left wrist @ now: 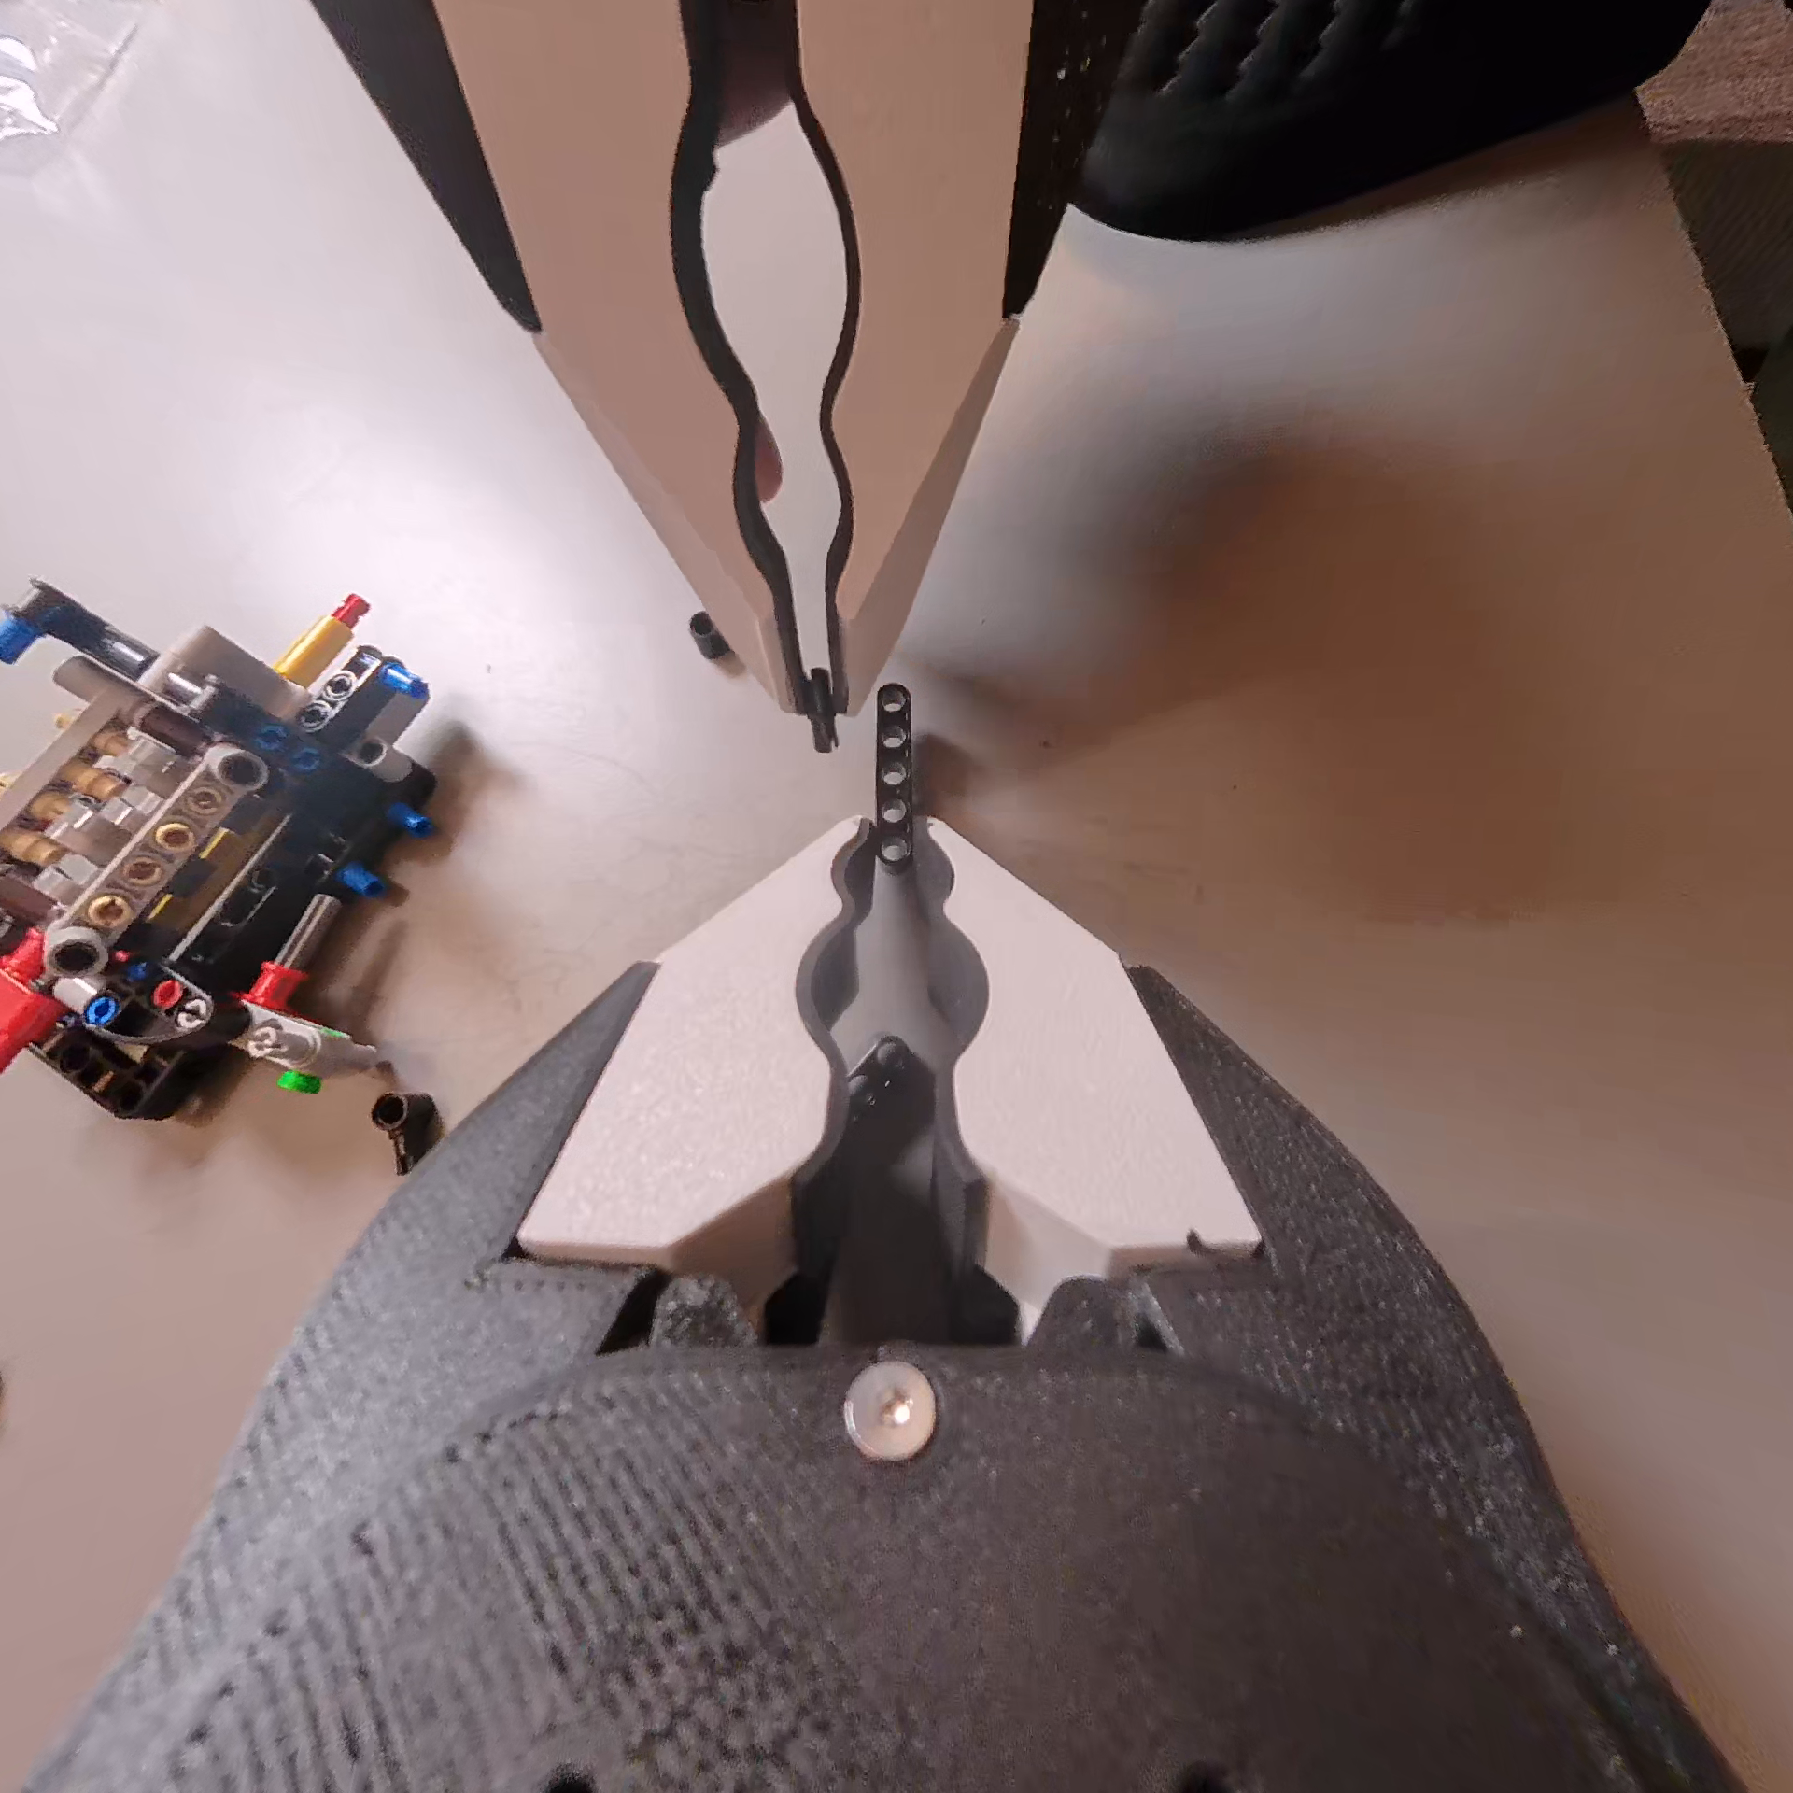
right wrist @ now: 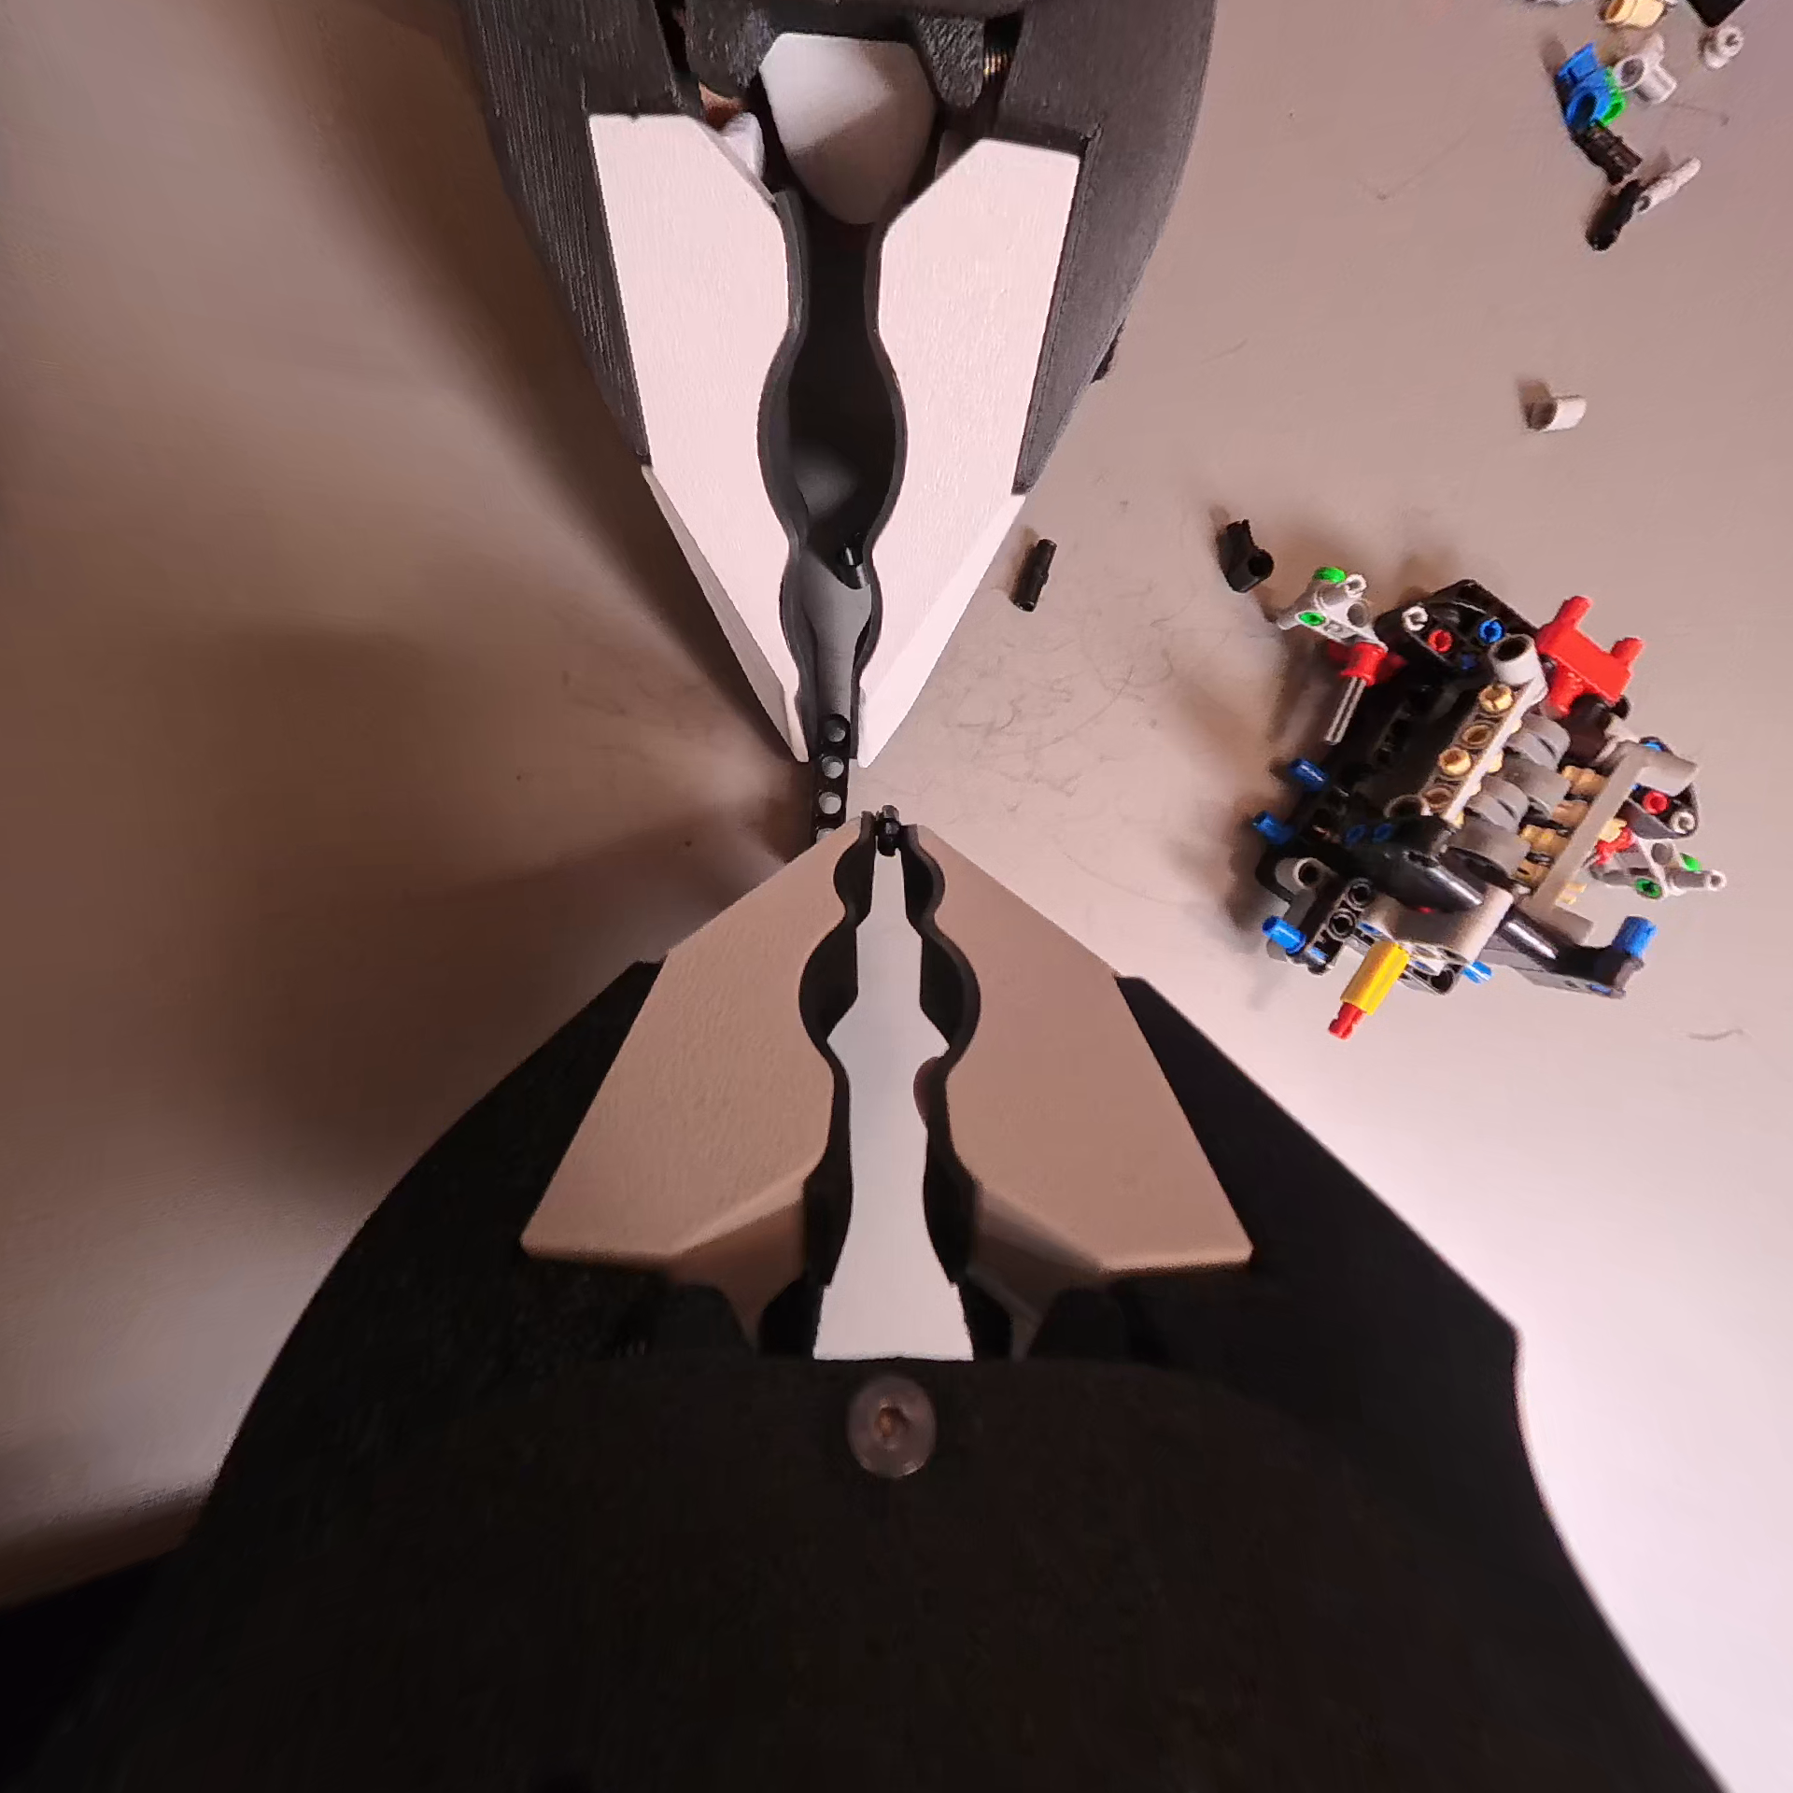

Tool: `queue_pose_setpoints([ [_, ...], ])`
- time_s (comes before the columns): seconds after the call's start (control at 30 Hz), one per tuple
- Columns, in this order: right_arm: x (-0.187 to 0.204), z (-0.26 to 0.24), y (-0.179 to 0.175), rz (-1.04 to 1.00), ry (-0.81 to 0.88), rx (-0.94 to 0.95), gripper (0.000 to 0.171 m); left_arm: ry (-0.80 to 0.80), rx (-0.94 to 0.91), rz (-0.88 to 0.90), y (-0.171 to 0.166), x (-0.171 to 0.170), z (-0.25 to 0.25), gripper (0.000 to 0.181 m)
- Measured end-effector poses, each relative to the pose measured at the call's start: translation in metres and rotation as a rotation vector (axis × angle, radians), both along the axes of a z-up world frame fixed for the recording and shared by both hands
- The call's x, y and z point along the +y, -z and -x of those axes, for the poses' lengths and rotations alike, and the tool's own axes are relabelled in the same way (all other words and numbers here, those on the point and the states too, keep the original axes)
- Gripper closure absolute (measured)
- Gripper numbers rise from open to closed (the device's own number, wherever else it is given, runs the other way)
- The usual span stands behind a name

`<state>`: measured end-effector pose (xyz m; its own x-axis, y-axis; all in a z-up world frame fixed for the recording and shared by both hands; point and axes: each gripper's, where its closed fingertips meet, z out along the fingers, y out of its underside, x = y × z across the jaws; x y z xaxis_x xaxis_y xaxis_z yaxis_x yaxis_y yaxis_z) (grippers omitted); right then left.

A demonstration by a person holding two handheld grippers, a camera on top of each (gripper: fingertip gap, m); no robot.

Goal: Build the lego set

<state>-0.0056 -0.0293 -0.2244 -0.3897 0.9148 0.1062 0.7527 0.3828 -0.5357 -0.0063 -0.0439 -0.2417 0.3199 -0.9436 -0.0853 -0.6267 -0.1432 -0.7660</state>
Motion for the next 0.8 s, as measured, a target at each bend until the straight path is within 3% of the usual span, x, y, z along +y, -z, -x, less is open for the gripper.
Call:
queue_pose_setpoints([
  [0.8,-0.004,-0.008,0.011,-0.012,-0.059,-0.156,0.169,-0.018,0.052,0.02,0.004,0.006,0.0,0.175],
])
